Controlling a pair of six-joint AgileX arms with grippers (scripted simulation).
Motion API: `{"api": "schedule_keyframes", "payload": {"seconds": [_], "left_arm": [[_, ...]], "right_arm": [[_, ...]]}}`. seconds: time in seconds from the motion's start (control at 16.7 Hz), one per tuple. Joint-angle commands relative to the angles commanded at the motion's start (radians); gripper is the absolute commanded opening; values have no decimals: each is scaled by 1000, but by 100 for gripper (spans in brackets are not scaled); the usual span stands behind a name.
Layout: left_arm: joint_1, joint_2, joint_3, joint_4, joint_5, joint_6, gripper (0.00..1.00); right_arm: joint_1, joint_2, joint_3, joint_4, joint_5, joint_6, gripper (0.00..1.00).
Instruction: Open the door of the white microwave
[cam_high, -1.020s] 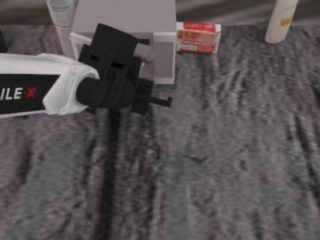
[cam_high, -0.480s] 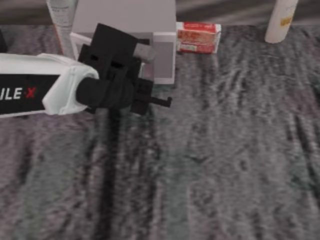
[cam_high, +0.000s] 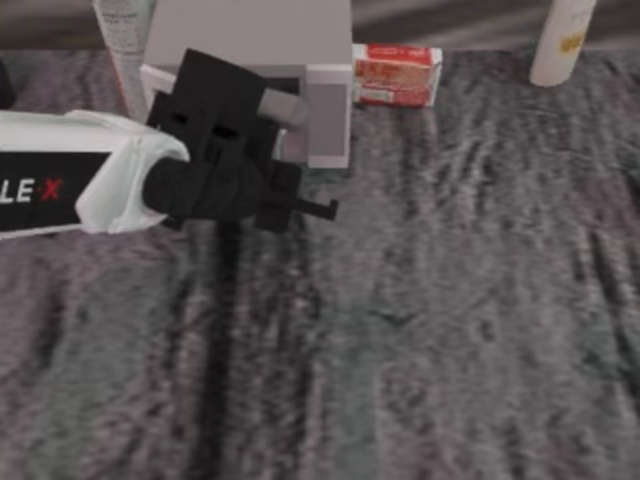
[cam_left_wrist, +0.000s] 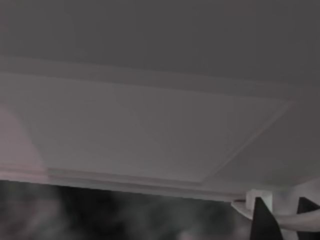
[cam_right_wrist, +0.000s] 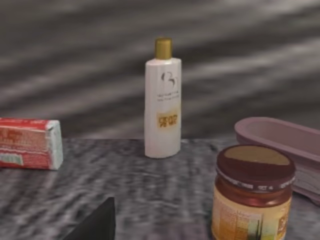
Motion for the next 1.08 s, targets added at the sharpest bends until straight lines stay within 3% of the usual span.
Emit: {"api": "schedule_keyframes", "payload": {"seconds": [1.08], "left_arm": [[11, -11, -17, 4, 16, 25, 0]], "right_arm": [[0, 0, 0, 0, 0, 0, 100]]}}
